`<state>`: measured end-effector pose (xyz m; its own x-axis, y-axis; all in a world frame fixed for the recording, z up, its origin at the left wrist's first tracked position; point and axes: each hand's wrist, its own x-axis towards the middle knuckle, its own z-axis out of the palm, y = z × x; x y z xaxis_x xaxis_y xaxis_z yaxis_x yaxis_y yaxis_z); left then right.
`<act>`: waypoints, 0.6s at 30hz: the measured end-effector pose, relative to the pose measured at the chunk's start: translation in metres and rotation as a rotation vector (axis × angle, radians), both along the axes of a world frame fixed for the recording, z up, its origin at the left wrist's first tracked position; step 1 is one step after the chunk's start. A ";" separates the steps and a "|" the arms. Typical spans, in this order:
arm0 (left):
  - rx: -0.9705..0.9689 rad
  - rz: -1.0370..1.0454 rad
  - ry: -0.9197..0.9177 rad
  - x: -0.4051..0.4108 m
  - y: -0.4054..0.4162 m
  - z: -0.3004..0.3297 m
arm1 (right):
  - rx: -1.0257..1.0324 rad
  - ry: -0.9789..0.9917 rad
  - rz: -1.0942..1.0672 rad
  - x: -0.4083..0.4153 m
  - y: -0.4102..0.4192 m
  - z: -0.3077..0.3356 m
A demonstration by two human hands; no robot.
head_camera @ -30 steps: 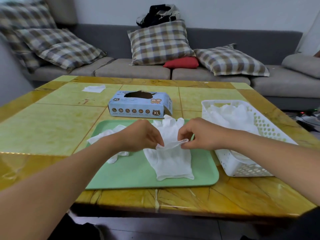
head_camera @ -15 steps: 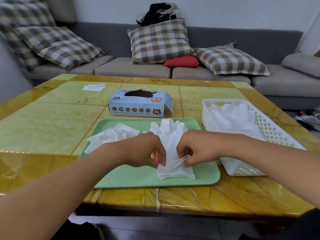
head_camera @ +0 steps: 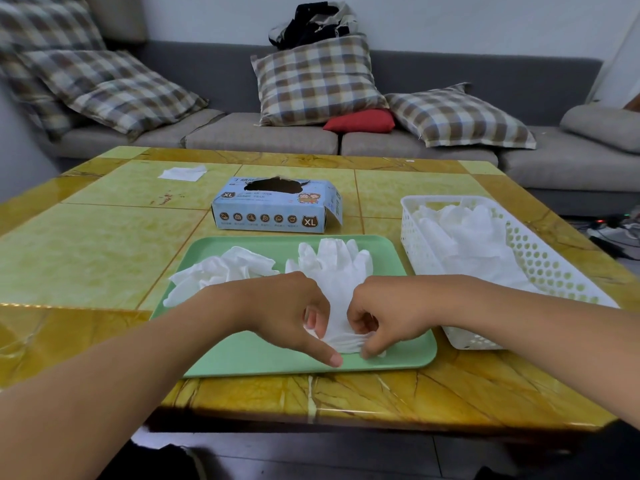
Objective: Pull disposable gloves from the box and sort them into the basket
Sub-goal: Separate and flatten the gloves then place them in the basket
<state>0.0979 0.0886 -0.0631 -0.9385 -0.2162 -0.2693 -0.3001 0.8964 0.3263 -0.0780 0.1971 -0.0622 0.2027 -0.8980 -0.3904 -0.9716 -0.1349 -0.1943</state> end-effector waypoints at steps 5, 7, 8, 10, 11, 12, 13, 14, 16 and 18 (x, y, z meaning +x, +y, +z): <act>-0.123 -0.008 0.043 -0.006 0.007 -0.012 | -0.001 -0.019 0.019 0.001 -0.003 -0.005; -0.199 -0.013 0.084 -0.008 0.007 -0.016 | 0.026 -0.144 -0.054 -0.003 -0.004 0.005; -0.222 -0.016 0.140 -0.009 0.007 -0.014 | 0.042 -0.254 -0.119 -0.007 -0.003 0.012; -0.177 0.026 0.325 -0.010 0.000 0.000 | 0.004 -0.516 -0.237 -0.015 -0.004 0.031; -0.074 0.091 0.439 -0.009 -0.004 0.015 | -0.055 -0.670 -0.300 -0.018 -0.005 0.042; 0.082 0.170 0.553 -0.010 -0.007 0.030 | -0.111 -0.863 -0.380 -0.021 -0.005 0.053; 0.274 0.241 0.654 -0.010 -0.009 0.048 | -0.140 -1.062 -0.449 -0.024 -0.006 0.064; 0.471 0.301 0.750 -0.012 -0.011 0.065 | -0.150 -1.256 -0.486 -0.027 -0.008 0.074; 0.769 0.443 0.883 -0.014 -0.011 0.090 | -0.132 -1.513 -0.523 -0.028 -0.010 0.093; 0.863 0.554 0.919 -0.020 -0.014 0.099 | -0.118 -1.671 -0.536 -0.023 -0.010 0.105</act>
